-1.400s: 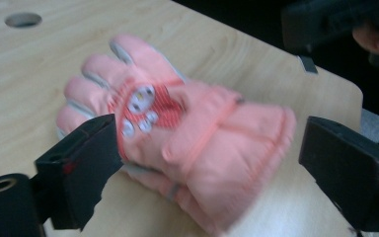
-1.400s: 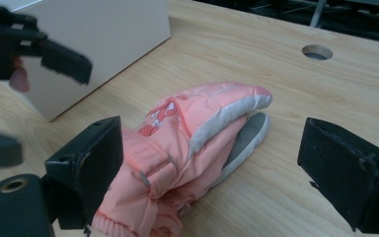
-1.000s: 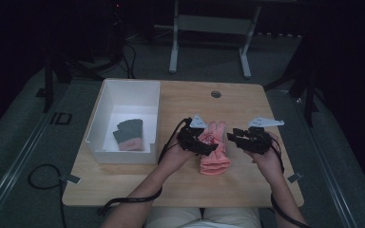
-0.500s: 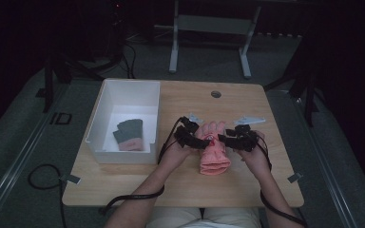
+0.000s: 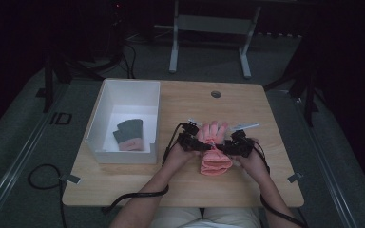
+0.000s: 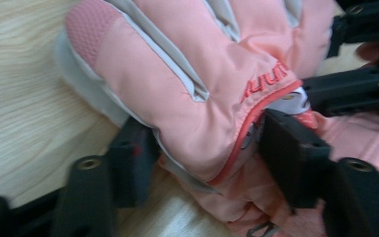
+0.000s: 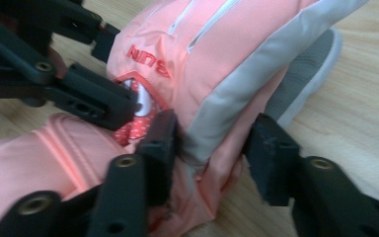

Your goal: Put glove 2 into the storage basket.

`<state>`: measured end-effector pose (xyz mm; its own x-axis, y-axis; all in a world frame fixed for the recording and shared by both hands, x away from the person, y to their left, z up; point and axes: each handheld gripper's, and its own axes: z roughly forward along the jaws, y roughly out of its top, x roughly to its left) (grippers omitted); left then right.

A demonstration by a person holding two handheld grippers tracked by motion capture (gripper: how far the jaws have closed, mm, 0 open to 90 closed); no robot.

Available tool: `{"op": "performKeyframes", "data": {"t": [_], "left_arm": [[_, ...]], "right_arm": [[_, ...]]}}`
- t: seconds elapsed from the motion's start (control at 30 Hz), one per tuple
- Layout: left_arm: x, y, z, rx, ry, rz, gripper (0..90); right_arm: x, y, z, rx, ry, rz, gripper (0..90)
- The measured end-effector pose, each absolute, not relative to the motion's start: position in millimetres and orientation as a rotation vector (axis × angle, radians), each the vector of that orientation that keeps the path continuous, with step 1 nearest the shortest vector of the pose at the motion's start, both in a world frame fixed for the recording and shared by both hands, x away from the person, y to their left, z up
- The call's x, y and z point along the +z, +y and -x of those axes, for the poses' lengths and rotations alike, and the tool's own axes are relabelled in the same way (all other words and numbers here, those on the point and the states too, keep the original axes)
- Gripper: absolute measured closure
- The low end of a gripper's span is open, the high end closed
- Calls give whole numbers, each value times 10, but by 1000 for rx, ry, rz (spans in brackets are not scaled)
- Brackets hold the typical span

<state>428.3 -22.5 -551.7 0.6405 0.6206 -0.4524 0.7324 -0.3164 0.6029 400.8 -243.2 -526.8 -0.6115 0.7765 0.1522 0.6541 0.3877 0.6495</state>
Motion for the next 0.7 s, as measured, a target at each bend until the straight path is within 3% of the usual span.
{"op": "performKeyframes", "data": {"t": [0.2,0.27,0.7], "left_arm": [[-5461,-216,-4256,-159,1014,-2047,695],[-5442,-212,-4251,-162,1017,-2049,731],[-5148,-221,-4192,-115,964,-2090,788]], "right_arm": [[-5240,-2369,-3989,1010,2452,-1291,687],[-5221,-2363,-3983,1017,2442,-1308,697],[-5067,-2407,-3939,1102,2418,-1339,727]]}}
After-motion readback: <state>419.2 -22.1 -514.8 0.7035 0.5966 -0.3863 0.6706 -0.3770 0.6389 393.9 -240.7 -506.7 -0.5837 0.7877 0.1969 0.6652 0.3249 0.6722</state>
